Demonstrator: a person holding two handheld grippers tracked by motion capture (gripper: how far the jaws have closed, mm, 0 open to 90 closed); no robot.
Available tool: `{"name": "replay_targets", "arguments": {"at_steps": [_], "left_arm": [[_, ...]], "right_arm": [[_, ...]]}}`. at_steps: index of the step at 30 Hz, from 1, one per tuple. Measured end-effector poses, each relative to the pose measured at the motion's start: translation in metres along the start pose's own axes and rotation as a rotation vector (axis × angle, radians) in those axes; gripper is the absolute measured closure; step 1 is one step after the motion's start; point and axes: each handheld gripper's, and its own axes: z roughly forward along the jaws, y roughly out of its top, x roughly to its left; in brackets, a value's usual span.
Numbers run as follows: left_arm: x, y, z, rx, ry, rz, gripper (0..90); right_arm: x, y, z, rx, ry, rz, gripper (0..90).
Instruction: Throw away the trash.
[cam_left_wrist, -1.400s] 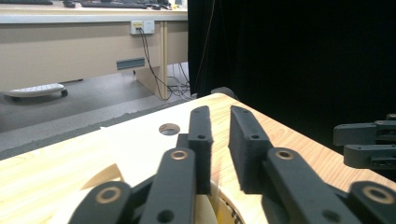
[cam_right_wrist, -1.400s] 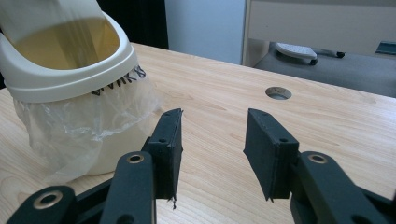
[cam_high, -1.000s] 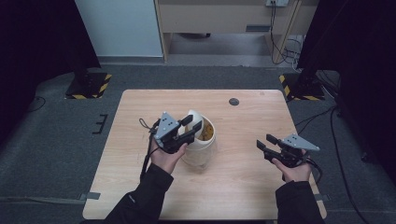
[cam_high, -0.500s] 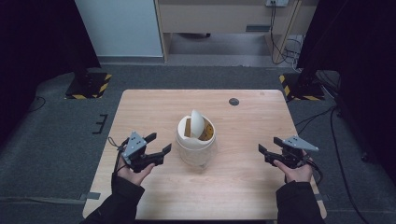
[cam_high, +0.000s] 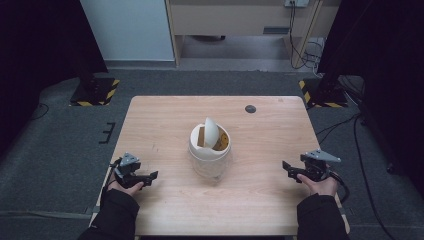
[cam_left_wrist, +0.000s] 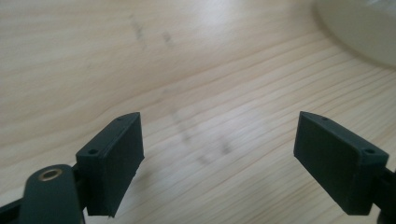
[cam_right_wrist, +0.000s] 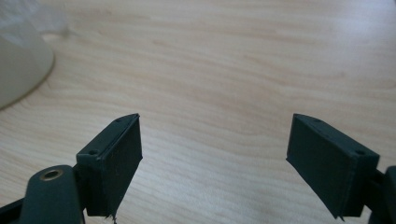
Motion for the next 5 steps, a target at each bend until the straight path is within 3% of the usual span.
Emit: {"name": "replay_targets", "arguments": {"at_steps": [5], "left_arm": [[0.0099, -0.0058, 0.0056, 0.058, 0.026, -0.008, 12.6]], "right_arm": [[-0.0039, -0.0043, 0.0094, 0.066, 0.011, -0.031, 16.9]]}}
